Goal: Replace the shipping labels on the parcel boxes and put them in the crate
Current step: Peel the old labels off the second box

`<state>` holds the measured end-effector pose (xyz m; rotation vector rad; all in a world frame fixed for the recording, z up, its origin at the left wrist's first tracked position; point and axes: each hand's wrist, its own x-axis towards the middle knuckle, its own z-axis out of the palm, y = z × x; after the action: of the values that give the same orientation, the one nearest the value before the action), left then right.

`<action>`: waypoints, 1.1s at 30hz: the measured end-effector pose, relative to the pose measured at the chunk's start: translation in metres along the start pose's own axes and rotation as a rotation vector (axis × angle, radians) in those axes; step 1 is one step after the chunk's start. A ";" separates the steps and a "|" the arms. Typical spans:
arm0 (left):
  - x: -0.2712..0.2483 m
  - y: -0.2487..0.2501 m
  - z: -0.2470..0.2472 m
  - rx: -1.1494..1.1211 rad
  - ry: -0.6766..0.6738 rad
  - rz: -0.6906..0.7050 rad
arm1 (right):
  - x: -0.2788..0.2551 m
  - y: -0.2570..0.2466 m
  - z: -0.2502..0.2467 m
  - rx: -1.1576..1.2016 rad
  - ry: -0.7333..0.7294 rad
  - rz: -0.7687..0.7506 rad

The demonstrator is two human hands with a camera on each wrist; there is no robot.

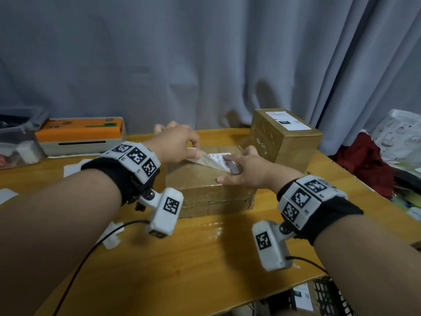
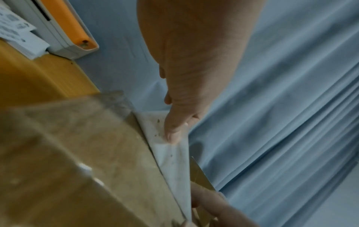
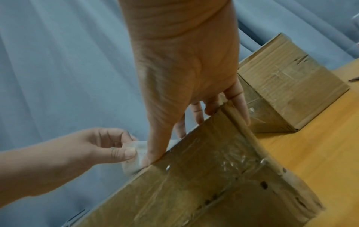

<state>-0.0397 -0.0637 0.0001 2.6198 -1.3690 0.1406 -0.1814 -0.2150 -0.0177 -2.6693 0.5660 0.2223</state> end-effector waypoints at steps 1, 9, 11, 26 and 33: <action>0.001 0.000 0.000 -0.009 -0.003 -0.026 | -0.001 0.001 0.001 0.008 0.000 -0.009; -0.014 0.028 0.003 0.199 0.054 0.206 | -0.004 0.006 -0.007 -0.016 -0.035 -0.048; -0.017 0.037 0.004 0.287 0.043 0.270 | -0.003 0.006 -0.008 -0.022 -0.028 -0.052; -0.028 0.030 0.026 0.188 0.070 0.255 | -0.008 0.001 -0.002 0.036 0.050 -0.080; -0.020 0.032 0.033 0.139 0.122 0.238 | -0.012 -0.001 -0.001 0.069 0.057 -0.029</action>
<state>-0.0778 -0.0722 -0.0317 2.4969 -1.6765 0.4356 -0.1922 -0.2103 -0.0142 -2.6218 0.5417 0.1169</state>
